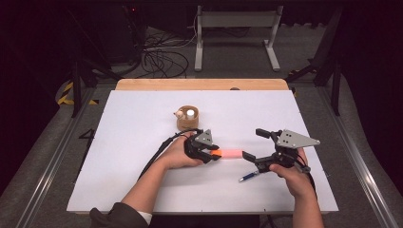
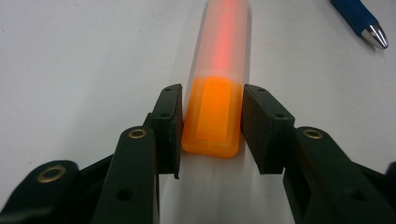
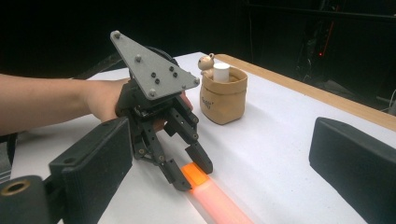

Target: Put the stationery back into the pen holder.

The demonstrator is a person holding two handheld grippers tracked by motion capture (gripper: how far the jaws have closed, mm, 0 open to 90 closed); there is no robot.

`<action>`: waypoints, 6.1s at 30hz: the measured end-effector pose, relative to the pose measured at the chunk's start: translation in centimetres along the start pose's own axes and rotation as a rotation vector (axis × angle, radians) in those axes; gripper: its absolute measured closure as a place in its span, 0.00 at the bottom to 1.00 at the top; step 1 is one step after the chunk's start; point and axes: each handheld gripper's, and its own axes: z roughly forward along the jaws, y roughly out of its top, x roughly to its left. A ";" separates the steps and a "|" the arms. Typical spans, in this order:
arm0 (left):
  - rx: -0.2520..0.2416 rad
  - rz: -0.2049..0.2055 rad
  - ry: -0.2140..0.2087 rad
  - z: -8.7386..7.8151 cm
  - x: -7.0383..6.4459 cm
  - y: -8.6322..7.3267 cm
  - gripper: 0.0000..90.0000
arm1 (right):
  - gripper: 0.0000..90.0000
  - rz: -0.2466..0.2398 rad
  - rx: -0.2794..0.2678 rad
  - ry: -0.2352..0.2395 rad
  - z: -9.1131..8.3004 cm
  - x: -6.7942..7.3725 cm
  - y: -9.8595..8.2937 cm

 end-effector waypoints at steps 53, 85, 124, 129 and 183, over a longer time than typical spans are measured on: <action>-0.040 -0.189 0.053 -9.6 -2.8 2.4 0.72 | 0.54 -0.660 0.173 -0.205 5.8 5.1 0.4; -0.126 -0.239 0.019 -11.1 -2.8 2.6 0.71 | 0.84 -1.071 0.315 -0.319 8.4 7.8 -1.2; -0.477 -0.177 0.041 -11.8 -3.7 2.9 0.72 | 0.84 -0.178 -0.043 0.069 7.9 4.9 -1.2; -0.459 -0.181 0.040 -11.8 -3.6 3.0 0.73 | 0.82 -0.148 -0.034 0.082 8.0 4.7 -1.2; -0.478 -0.370 0.422 -13.4 4.8 1.2 0.73 | 0.19 0.025 -0.180 -0.049 4.0 1.8 -0.3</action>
